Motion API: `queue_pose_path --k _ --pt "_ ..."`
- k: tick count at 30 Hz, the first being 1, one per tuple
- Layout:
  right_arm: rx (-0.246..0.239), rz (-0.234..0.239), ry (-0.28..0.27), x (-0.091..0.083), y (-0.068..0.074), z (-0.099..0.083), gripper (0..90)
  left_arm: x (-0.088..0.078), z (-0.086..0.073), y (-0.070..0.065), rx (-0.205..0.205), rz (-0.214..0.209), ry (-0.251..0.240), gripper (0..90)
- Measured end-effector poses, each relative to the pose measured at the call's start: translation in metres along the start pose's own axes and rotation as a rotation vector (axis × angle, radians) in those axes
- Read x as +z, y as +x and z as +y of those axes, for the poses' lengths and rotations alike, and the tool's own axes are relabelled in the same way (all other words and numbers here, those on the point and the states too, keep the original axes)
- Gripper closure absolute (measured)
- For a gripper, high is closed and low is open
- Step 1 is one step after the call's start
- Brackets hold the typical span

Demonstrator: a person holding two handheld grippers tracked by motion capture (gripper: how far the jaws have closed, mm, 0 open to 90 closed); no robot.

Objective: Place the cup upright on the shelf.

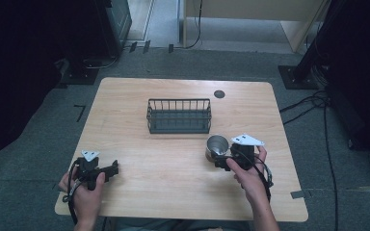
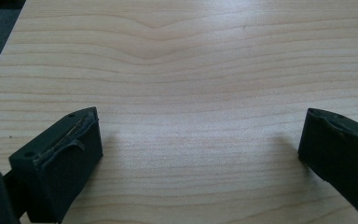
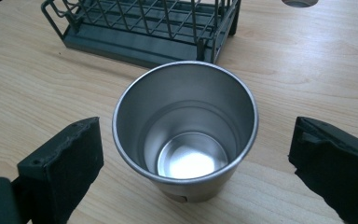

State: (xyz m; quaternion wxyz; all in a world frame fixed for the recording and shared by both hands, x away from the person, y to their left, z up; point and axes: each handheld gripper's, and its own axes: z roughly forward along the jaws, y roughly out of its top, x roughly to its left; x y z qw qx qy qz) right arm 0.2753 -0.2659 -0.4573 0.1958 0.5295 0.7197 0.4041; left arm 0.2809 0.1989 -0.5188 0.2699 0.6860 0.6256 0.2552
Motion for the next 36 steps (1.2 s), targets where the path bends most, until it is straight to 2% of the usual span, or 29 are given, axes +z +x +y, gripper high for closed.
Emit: queue_pose_path --k 3,9,18,30,36 --pt "-0.001 -0.002 0.003 0.003 0.001 0.0 2.7 0.0 0.0 0.0 0.0 0.0 0.0 0.0" --pt "0.032 -0.01 -0.008 0.014 0.005 0.001 3.1 0.0 0.0 0.0 0.0 0.0 0.0 0.0" --pt "0.043 0.005 -0.001 0.025 0.009 0.001 4.0 0.0 0.0 0.0 0.0 0.0 0.0 0.0" --pt "0.026 -0.042 0.02 0.043 0.011 -0.005 5.8 0.0 0.0 0.0 0.0 0.0 0.0 0.0" --pt "0.021 -0.066 0.019 0.048 0.011 -0.01 12.2 0.0 0.0 0.0 0.0 0.0 0.0 0.0"
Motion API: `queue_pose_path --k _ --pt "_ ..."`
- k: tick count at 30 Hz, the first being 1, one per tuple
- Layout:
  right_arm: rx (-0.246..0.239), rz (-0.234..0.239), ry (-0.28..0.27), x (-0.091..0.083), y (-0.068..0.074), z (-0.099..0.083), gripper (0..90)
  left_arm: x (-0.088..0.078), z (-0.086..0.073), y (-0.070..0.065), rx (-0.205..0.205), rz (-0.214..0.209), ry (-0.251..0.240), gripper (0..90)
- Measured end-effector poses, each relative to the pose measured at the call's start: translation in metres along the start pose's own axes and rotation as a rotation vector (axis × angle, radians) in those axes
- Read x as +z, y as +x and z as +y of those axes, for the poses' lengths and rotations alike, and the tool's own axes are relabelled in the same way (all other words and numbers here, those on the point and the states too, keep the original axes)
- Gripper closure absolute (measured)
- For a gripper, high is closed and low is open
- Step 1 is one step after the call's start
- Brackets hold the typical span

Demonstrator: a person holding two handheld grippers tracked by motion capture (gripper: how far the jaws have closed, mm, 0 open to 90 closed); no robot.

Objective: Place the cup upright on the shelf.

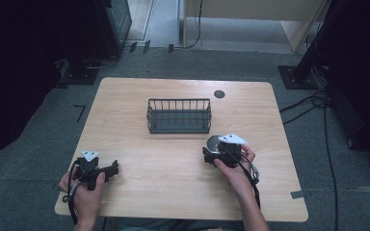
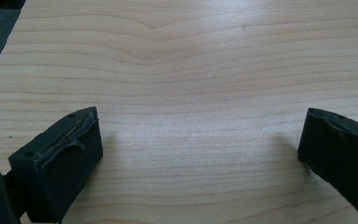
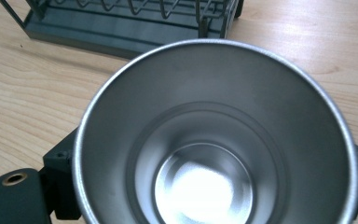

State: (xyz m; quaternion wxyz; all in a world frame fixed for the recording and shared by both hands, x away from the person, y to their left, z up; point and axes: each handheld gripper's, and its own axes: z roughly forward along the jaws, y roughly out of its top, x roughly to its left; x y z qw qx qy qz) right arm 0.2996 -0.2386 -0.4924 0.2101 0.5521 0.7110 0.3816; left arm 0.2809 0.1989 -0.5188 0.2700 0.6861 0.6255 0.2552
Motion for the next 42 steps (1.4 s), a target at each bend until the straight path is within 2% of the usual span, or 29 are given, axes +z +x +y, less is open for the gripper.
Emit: queue_pose_path --k 14,18,24,35,42 --pt "-0.029 -0.023 0.016 0.004 0.001 -0.001 17.0 0.0 0.0 0.0 0.0 0.0 0.0 0.0" --pt "-0.018 -0.01 0.021 0.003 -0.001 0.0 17.5 0.0 0.0 0.0 0.0 0.0 0.0 0.0" --pt "-0.005 0.01 -0.004 -0.005 -0.002 0.004 17.7 0.0 0.0 0.0 0.0 0.0 0.0 0.0" --pt "-0.034 0.038 -0.009 -0.012 0.005 0.017 17.7 0.0 0.0 0.0 0.0 0.0 0.0 0.0" --pt "-0.052 0.057 -0.023 -0.015 0.01 0.031 17.8 0.0 0.0 0.0 0.0 0.0 0.0 0.0"
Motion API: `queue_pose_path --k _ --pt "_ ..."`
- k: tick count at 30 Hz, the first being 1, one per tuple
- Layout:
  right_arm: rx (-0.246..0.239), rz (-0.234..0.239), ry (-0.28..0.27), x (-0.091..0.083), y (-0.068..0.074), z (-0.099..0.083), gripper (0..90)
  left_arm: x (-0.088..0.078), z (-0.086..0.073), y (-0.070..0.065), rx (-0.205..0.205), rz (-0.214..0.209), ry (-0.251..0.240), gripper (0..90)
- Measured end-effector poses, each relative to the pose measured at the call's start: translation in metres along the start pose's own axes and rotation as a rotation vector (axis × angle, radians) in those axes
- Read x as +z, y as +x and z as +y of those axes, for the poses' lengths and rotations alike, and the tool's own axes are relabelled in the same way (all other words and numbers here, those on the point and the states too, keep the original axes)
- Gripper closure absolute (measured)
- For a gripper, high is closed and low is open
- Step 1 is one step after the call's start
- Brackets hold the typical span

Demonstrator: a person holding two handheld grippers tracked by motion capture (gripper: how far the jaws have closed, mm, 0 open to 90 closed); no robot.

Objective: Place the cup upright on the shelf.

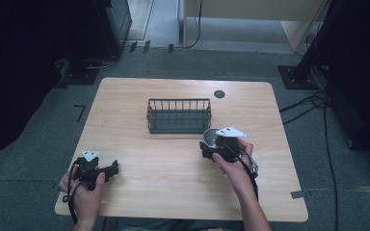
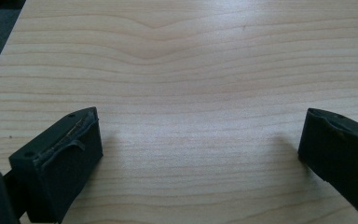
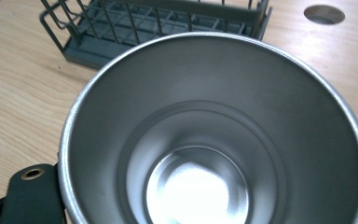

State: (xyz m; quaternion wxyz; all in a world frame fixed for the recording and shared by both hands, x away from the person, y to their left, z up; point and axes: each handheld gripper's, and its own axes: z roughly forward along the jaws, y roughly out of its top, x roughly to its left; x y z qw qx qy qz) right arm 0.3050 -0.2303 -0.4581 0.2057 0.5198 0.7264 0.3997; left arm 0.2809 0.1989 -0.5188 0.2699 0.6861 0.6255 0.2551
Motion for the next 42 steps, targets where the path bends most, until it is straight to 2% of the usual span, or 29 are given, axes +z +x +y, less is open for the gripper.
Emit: queue_pose_path --k 26,42 --pt "-0.037 0.042 -0.037 -0.005 0.018 0.06 17.8 0.0 0.0 0.0 -0.001 0.0 0.0 0.0" --pt "-0.056 0.063 -0.051 0.003 0.026 0.096 17.9 0.0 0.0 0.0 -0.003 0.0 -0.001 0.0"
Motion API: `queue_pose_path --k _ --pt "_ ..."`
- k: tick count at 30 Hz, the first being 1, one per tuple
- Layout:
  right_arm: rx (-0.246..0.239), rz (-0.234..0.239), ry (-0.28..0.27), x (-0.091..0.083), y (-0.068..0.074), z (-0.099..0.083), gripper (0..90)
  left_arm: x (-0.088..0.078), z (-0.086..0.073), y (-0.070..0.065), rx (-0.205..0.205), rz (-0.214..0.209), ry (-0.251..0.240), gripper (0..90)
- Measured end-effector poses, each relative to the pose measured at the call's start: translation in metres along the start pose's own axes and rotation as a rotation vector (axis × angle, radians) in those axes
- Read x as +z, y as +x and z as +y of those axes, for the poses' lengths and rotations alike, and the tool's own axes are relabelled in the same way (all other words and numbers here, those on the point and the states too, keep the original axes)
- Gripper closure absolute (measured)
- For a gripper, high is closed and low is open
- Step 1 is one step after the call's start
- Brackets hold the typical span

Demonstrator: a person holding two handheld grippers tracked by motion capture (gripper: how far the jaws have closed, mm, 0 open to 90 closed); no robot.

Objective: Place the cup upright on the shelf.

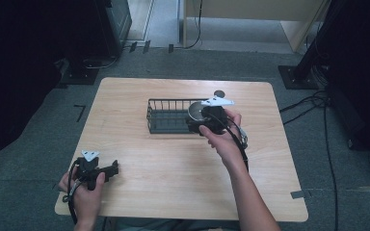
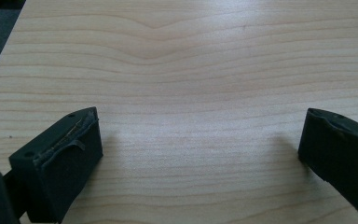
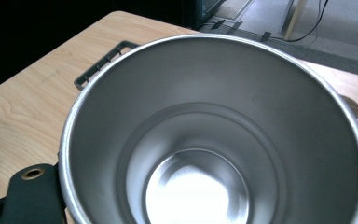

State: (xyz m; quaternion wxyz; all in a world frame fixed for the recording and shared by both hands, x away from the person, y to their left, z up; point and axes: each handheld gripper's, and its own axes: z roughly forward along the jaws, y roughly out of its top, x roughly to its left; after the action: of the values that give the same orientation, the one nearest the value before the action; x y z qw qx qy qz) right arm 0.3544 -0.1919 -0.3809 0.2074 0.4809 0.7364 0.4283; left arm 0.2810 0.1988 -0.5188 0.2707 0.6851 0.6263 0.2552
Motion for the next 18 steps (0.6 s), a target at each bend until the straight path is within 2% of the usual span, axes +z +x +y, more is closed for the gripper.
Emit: queue_pose_path --k 10,18 --pt "-0.014 -0.017 -0.006 0.013 0.0 0.027 17.9 0.0 0.0 0.0 -0.001 0.0 0.0 0.0" --pt "-0.015 -0.044 0.005 0.03 -0.003 0.038 17.9 0.0 0.0 0.0 0.0 0.0 0.0 0.0"
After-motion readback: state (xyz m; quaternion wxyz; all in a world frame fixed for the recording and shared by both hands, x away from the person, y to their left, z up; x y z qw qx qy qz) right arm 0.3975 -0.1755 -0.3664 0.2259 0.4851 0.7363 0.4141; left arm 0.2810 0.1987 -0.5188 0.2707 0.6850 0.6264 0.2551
